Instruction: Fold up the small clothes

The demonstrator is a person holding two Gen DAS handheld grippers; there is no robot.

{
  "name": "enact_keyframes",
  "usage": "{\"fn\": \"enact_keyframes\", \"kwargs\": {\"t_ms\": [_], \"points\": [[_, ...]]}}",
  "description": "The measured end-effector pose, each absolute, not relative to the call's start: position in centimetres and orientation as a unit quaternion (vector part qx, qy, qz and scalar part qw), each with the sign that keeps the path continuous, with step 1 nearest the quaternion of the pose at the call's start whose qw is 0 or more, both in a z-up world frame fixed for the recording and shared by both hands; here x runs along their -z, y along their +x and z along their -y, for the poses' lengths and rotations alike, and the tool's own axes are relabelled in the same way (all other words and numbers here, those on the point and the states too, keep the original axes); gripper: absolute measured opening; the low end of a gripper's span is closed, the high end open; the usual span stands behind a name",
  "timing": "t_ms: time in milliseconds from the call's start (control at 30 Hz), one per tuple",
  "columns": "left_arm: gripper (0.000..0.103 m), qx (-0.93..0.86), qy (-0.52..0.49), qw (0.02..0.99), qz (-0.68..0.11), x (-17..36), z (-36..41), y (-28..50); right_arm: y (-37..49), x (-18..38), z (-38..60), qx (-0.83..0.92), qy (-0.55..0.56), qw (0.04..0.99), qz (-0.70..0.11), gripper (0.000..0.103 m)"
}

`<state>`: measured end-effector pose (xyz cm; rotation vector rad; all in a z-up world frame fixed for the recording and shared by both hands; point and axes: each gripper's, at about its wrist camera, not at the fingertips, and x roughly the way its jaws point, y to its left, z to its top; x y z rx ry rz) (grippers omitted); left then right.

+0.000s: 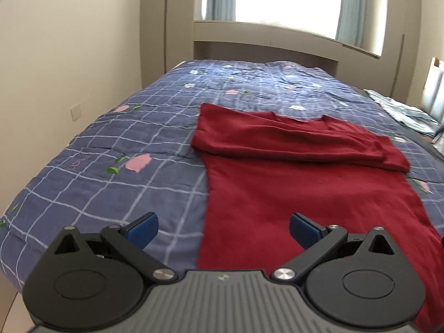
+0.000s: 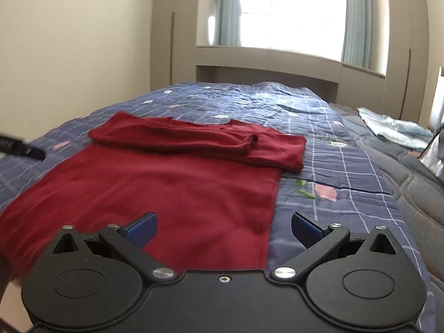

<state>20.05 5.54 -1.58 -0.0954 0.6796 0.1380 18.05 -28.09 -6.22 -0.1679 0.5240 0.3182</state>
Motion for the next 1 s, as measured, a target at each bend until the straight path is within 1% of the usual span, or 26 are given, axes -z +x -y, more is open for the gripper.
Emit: {"fn": "enact_keyframes", "kwargs": {"t_ms": [200, 333, 467, 600, 733, 833, 867, 900, 933, 1000], "points": [[0.103, -0.047, -0.032, 0.939, -0.339, 1.6, -3.5, 18.0, 13.8, 7.2, 25.6, -0.195, -0.137, 0.939, -0.249, 0.102], [0.103, -0.025, -0.025, 0.937, -0.349, 2.4, -2.1, 16.7, 11.9, 8.4, 24.0, -0.203, -0.181, 0.925, -0.265, 0.102], [0.103, 0.04, -0.037, 0.946, -0.32, 3.5, -1.0, 13.9, 10.5, 9.5, 22.9, -0.196, -0.218, 0.916, -0.272, 0.102], [0.103, 0.06, -0.016, 0.944, -0.323, 4.5, 0.0, 12.4, 9.6, 10.4, 22.1, -0.195, -0.247, 0.909, -0.272, 0.102], [0.103, 0.063, 0.003, 0.941, -0.332, 4.9, 0.5, 11.7, 9.2, 11.2, 21.1, -0.185, -0.291, 0.904, -0.253, 0.102], [0.103, 0.064, 0.005, 0.941, -0.333, 5.0, 0.4, 11.5, 9.3, 11.2, 20.9, -0.178, -0.302, 0.909, -0.226, 0.101], [0.103, 0.064, 0.005, 0.941, -0.332, 5.0, 0.3, 11.4, 9.3, 11.0, 20.9, -0.18, -0.298, 0.912, -0.215, 0.093], [0.103, 0.067, 0.005, 0.941, -0.331, 5.0, 0.3, 11.3, 9.3, 10.5, 21.0, -0.186, -0.289, 0.916, -0.208, 0.078], [0.103, 0.071, 0.003, 0.942, -0.329, 4.9, 0.2, 11.2, 9.4, 9.9, 21.0, -0.191, -0.277, 0.919, -0.206, 0.071], [0.103, 0.096, -0.011, 0.942, -0.321, 4.6, 0.0, 10.8, 9.9, 8.9, 21.0, -0.207, -0.258, 0.921, -0.207, 0.05]]}}
